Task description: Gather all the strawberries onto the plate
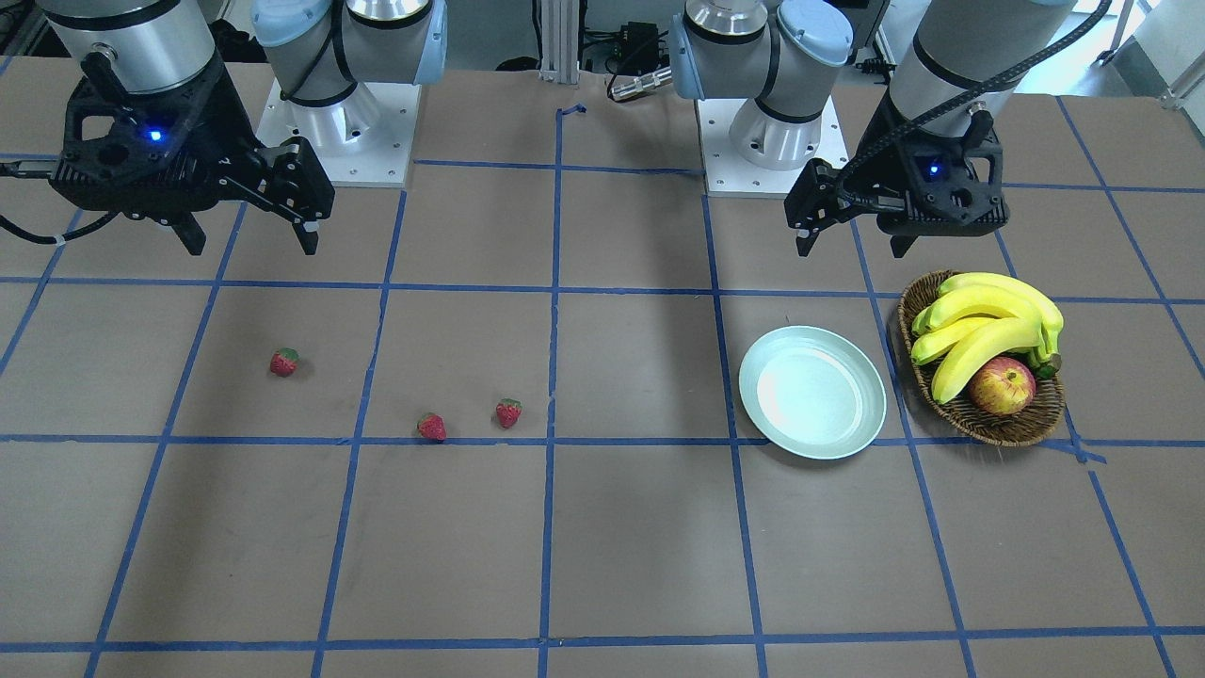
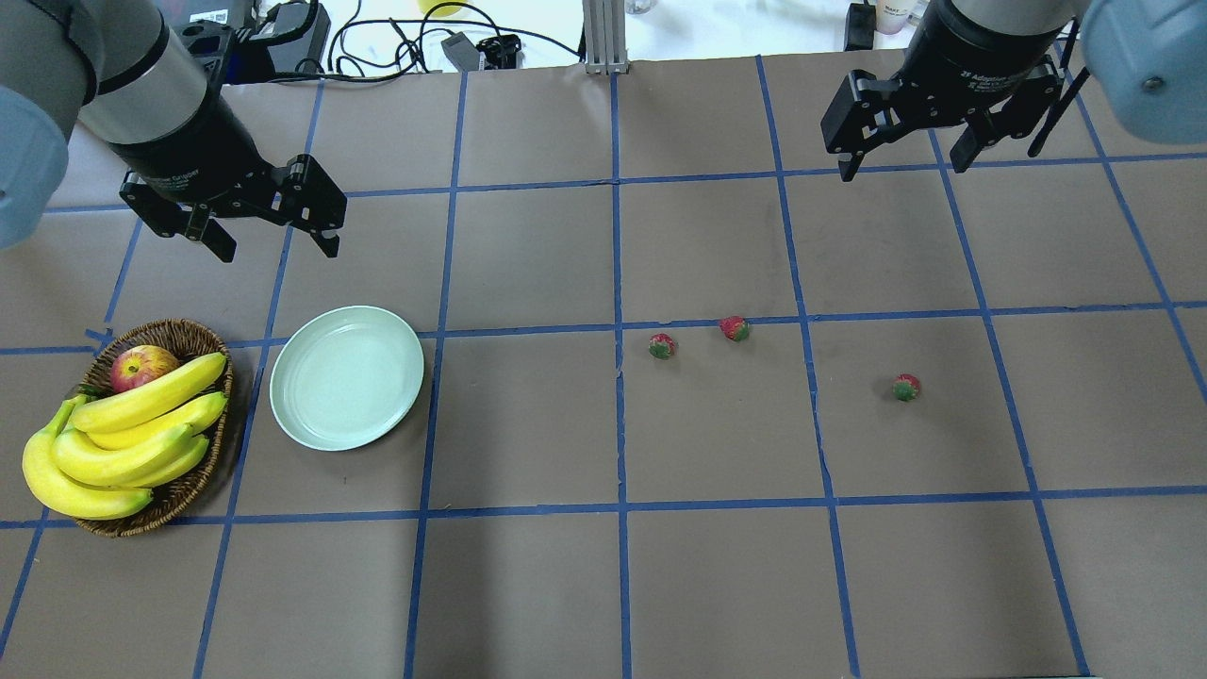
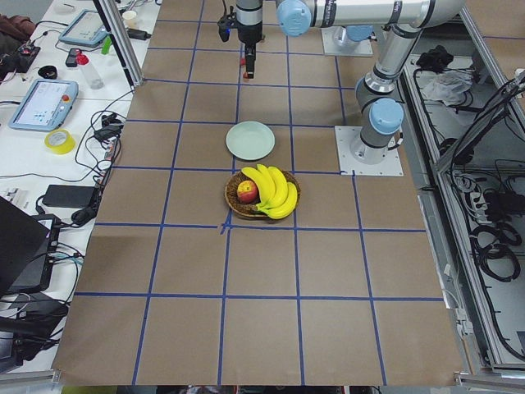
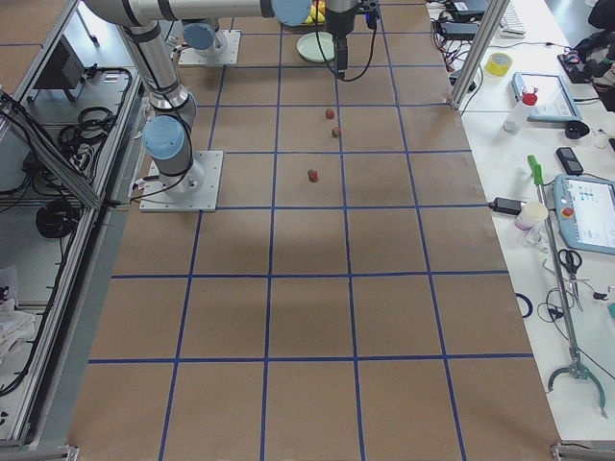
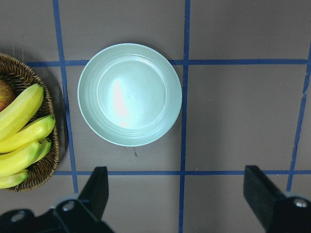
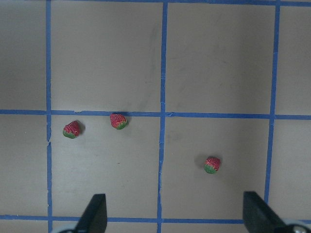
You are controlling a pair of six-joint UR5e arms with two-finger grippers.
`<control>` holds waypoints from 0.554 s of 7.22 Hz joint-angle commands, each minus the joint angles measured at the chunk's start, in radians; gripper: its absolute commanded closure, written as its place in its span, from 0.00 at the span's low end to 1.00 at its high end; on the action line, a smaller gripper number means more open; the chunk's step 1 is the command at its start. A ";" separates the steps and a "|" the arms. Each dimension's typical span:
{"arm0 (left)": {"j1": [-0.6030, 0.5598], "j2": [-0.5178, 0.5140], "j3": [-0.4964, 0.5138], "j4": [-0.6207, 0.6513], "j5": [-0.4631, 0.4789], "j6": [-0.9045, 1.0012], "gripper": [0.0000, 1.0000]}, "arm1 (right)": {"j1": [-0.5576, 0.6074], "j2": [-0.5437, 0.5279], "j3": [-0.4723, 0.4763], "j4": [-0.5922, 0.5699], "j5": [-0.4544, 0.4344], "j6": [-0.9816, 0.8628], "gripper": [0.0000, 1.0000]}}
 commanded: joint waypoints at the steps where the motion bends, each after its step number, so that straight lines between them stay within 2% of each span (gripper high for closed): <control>1: 0.001 0.000 0.000 0.000 0.008 0.000 0.00 | 0.002 -0.002 0.000 0.000 0.000 0.002 0.00; 4: 0.001 0.000 0.000 0.002 0.027 0.000 0.00 | 0.000 -0.002 0.000 0.000 -0.002 0.000 0.00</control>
